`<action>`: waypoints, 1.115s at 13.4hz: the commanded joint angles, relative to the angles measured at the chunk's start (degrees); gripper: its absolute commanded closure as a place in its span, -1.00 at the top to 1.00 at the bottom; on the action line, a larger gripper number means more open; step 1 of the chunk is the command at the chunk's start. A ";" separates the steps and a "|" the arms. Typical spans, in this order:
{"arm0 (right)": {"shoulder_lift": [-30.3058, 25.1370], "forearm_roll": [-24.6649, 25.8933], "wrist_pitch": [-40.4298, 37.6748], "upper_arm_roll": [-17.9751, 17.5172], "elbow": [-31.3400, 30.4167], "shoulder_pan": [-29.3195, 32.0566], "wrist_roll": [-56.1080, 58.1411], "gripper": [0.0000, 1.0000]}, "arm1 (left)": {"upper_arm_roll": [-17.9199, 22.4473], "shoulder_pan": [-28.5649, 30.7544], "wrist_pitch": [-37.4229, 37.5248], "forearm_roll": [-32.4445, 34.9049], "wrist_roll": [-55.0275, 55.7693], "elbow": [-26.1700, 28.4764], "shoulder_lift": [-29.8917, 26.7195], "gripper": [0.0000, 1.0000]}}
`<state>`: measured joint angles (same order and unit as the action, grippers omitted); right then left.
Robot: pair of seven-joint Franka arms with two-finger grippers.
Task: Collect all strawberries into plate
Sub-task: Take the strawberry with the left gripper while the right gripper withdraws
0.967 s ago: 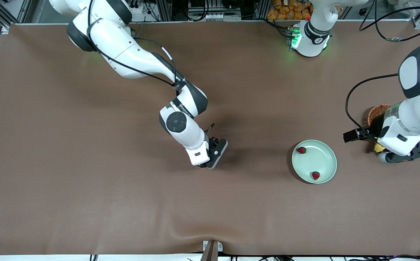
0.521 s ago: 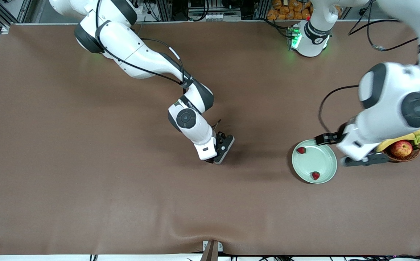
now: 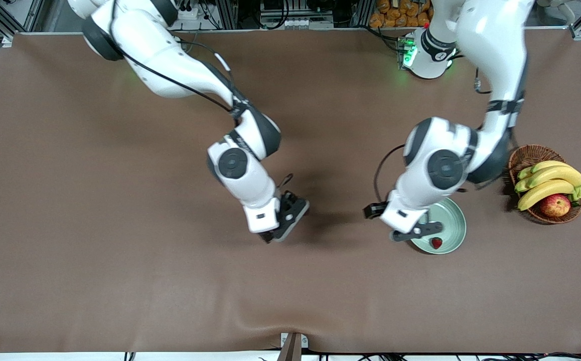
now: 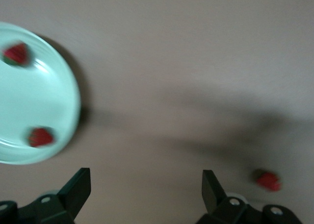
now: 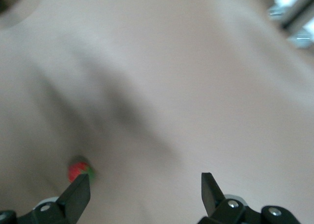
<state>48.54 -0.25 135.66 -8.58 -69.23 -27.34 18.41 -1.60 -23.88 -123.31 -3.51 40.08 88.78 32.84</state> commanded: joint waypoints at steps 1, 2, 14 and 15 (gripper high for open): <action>-7.56 0.77 -5.73 1.81 -4.49 3.41 -1.01 1.00 | 0.80 -5.81 -4.90 -0.62 15.93 -4.74 6.07 1.00; -10.46 0.77 -8.02 1.81 -6.60 5.95 -0.92 1.00 | 0.80 -7.39 -7.01 -0.53 20.52 -6.24 8.18 1.00; -39.30 -0.02 -40.18 12.09 -16.55 20.12 -11.00 1.00 | 3.09 -16.89 -18.98 -0.44 42.72 -8.27 16.90 0.58; -40.88 -0.02 -43.25 12.01 -16.55 20.83 -13.72 1.00 | 3.35 -16.99 -19.42 -0.53 42.80 -8.36 17.42 0.58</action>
<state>12.11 -0.36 95.33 4.34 -82.58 -7.62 10.15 0.06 -39.42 -141.81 -3.58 81.98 82.44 48.39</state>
